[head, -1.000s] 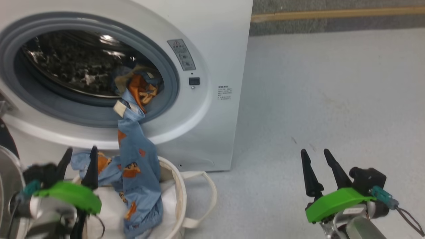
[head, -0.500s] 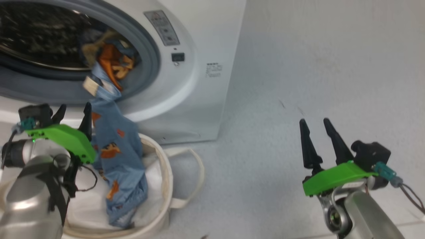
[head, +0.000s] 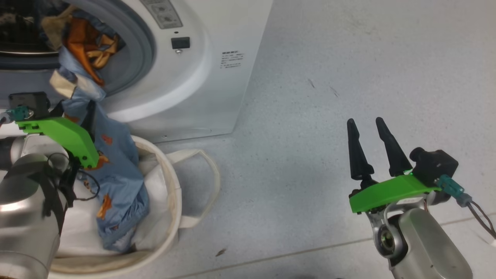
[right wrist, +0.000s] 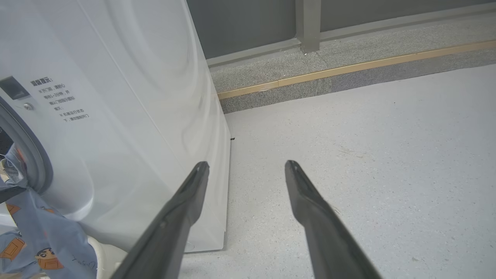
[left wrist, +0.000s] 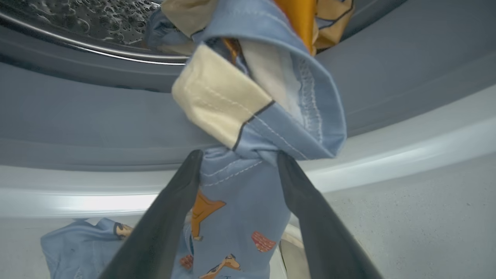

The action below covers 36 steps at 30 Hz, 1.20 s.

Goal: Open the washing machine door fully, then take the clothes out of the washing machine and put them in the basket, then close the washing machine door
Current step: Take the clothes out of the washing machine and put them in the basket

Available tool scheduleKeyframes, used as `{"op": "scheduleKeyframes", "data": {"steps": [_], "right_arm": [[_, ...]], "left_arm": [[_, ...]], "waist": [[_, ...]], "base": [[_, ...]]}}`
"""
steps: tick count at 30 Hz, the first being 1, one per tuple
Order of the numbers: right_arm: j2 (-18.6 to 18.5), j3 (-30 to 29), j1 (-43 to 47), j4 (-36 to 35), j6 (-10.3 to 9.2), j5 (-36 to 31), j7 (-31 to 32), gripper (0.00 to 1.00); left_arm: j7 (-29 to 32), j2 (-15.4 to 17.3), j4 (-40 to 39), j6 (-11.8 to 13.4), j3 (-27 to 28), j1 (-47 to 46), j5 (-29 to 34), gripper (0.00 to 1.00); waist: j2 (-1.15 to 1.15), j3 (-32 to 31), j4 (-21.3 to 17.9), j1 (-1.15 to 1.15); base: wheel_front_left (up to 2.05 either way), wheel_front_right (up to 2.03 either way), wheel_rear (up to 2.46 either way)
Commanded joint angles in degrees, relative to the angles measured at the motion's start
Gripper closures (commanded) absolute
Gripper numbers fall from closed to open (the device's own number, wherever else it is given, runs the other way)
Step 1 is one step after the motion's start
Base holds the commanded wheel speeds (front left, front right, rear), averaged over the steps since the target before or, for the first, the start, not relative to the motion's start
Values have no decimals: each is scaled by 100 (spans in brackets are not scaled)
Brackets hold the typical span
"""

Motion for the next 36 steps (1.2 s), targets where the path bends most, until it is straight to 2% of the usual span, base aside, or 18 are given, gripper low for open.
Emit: {"op": "scheduleKeyframes", "data": {"steps": [1, 3, 4, 5, 15, 23, 36], "right_arm": [[2, 48, -64, -185, 43, -39, -71, 0], [0, 24, -64, -197, 43, -47, -71, 0], [0, 10, -64, -203, 43, -52, -71, 0], [0, -6, -62, -209, 43, -58, -71, 0], [-20, -123, 72, -169, 43, -82, -71, 0], [-90, -78, 262, -38, 43, -44, -71, 0], [-253, 37, 468, 65, 43, 7, -71, 0]], "left_arm": [[-45, 302, -45, 12, 69, -221, -57, 0], [-95, 318, 27, 12, 1, -288, -96, 0], [-136, 314, 37, 12, -41, -314, -113, 6], [-190, 310, 43, 12, -74, -332, -141, 100], [-610, 148, -94, 11, -555, -128, -475, 100], [-865, 57, -520, 11, -880, 592, -752, 100], [-907, -88, -740, 11, -773, 2083, -1057, 100]], "waist": [[0, 52, -24, 0], [0, 88, -27, 0], [0, 105, -25, 0], [0, 118, -19, 0], [0, -129, 253, 0], [0, -627, 611, 0], [0, -1111, 1025, 0]], "base": [[0, 0, 0], [0, 0, 0], [0, 0, 0], [0, 0, 0], [0, 0, 0], [0, 0, 0], [0, 0, 0]]}}
